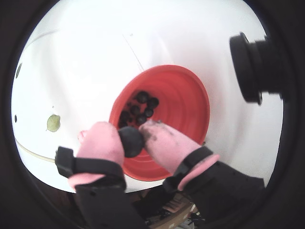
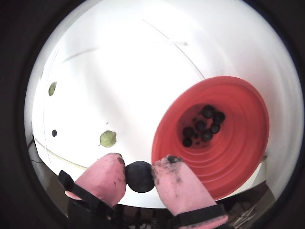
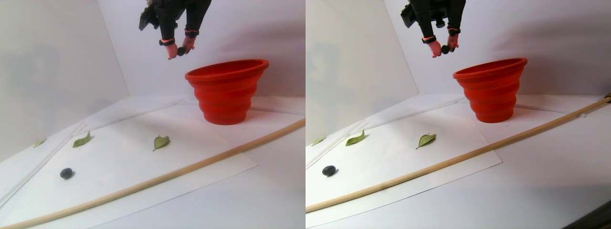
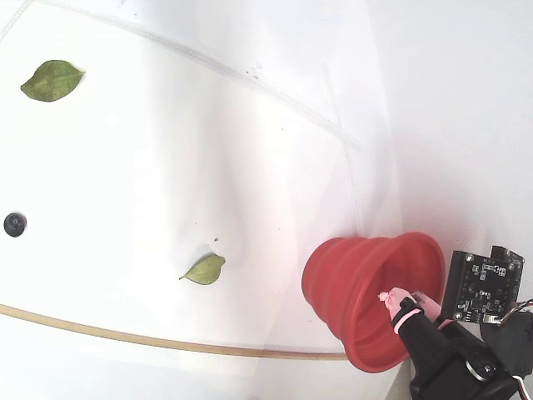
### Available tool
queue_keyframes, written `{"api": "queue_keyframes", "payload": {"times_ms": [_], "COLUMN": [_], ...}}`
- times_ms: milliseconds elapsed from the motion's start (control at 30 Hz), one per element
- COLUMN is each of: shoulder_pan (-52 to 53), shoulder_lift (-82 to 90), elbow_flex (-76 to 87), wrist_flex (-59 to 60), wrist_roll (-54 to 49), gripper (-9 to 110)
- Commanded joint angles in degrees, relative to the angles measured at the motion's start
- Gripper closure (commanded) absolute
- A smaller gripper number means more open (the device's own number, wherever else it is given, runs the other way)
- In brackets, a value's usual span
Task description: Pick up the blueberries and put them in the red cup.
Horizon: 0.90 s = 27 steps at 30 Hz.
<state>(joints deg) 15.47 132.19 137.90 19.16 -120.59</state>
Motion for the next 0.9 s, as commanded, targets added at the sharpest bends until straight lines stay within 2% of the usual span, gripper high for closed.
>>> {"api": "queue_keyframes", "payload": {"times_ms": [0,600,867], "shoulder_pan": [1.85,7.56,8.17], "shoulder_lift": [5.89,8.44,8.53], "elbow_flex": [-0.88,0.35,0.79], "wrist_flex": [0.35,2.46,2.99], "wrist_roll": [-0.53,-2.37,-2.90], "gripper": [91,90,86]}}
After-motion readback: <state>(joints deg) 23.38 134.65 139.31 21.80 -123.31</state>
